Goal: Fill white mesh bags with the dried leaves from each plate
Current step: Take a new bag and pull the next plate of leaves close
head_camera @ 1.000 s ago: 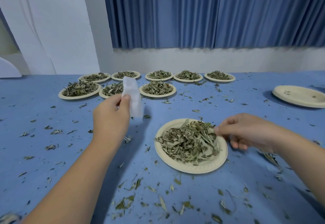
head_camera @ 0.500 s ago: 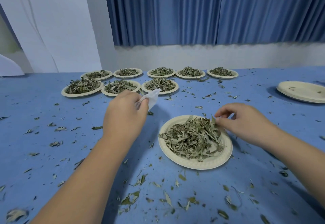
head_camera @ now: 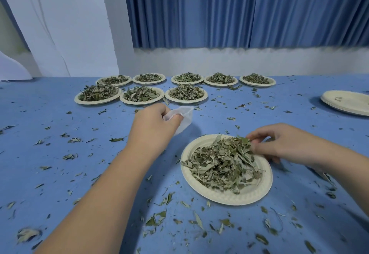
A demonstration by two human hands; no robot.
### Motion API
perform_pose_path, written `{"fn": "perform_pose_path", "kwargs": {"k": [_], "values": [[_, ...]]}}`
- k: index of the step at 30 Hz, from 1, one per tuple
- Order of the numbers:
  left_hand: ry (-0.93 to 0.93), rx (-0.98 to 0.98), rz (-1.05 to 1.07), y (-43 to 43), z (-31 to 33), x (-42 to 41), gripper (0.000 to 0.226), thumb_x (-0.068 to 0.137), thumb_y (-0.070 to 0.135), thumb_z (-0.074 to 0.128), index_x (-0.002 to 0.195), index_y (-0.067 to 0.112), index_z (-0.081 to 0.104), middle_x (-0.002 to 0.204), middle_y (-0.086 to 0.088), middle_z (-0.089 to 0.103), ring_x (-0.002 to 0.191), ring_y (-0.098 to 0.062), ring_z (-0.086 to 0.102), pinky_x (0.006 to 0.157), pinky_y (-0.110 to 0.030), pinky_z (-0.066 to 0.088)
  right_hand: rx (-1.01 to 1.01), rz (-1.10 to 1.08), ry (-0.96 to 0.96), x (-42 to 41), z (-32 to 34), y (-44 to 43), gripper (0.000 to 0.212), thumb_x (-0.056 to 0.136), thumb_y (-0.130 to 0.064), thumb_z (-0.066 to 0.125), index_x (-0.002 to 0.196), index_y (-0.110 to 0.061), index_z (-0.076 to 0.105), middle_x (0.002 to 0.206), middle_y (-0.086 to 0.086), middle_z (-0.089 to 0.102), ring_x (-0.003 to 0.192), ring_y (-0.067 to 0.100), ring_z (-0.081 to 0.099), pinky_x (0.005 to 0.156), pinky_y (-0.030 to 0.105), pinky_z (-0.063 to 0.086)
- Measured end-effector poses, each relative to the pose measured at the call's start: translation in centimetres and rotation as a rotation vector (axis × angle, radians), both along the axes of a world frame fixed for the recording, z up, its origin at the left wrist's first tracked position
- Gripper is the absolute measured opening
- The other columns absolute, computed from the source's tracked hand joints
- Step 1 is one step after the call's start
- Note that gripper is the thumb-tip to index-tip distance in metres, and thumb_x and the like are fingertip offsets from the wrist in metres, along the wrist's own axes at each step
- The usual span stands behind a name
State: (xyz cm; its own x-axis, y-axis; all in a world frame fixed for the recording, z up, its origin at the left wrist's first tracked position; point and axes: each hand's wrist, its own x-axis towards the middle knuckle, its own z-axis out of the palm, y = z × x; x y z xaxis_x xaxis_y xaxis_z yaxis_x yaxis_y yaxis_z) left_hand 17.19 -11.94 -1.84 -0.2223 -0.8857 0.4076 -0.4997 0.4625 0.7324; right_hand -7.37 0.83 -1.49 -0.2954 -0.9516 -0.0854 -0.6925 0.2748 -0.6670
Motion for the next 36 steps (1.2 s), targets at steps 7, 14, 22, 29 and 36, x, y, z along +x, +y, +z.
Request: {"fn": "perform_pose_path", "kwargs": {"k": [7,14,22,29,36], "values": [[-0.087,-0.036,-0.016,0.4,-0.1,-1.2,0.034,0.089,0.033,0.059,0.066,0.012,0.047,0.058,0.002,0.046,0.052,-0.015,0.041,0.047,-0.028,0.031,-0.371,-0.007,-0.030,4.8,2.5,-1.4,0.008,0.085,-0.025,0.064,0.092,-0.029,0.064,0.065,-0.013,0.061,0.056,0.003,0.056,0.060,0.021,0.048],[-0.186,-0.190,-0.093,1.0,-0.1,-1.9,0.040,0.091,0.030,0.057,0.059,0.019,0.034,0.063,0.004,0.039,0.056,-0.012,0.035,0.050,-0.031,0.024,-0.305,0.018,0.059,10.2,4.0,-6.5,0.032,0.084,-0.031,0.059,0.112,-0.029,0.045,0.069,-0.004,0.064,0.044,0.005,0.057,0.048,0.025,0.042],[-0.103,0.038,-0.280,0.9,0.3,-1.9,0.029,0.091,0.040,0.063,0.076,0.017,0.055,0.079,0.003,0.057,0.072,-0.012,0.050,0.062,-0.030,0.038,-0.310,0.012,-0.263,8.7,2.7,-8.3,0.028,0.079,-0.004,0.054,0.102,-0.018,0.057,0.058,0.004,0.064,0.048,0.016,0.060,0.043,0.026,0.043],[0.124,0.187,-0.212,0.3,0.4,-1.6,0.020,0.093,0.026,0.062,0.076,0.016,0.059,0.067,0.008,0.053,0.041,0.000,0.041,0.040,-0.012,0.030,-0.328,0.146,-0.125,7.5,2.3,-7.6,0.037,0.072,0.003,0.061,0.100,-0.021,0.055,0.054,-0.009,0.051,0.050,0.013,0.054,0.050,0.028,0.043],[-0.280,-0.036,-0.132,0.5,0.5,-0.9,0.007,0.087,0.021,0.060,0.084,0.024,0.055,0.090,0.004,0.054,0.077,-0.010,0.052,0.062,-0.026,0.042,-0.381,0.159,-0.032,7.6,2.0,-7.6,0.036,0.072,0.001,0.056,0.093,-0.029,0.052,0.066,-0.007,0.045,0.053,0.009,0.040,0.052,0.028,0.036]]}}
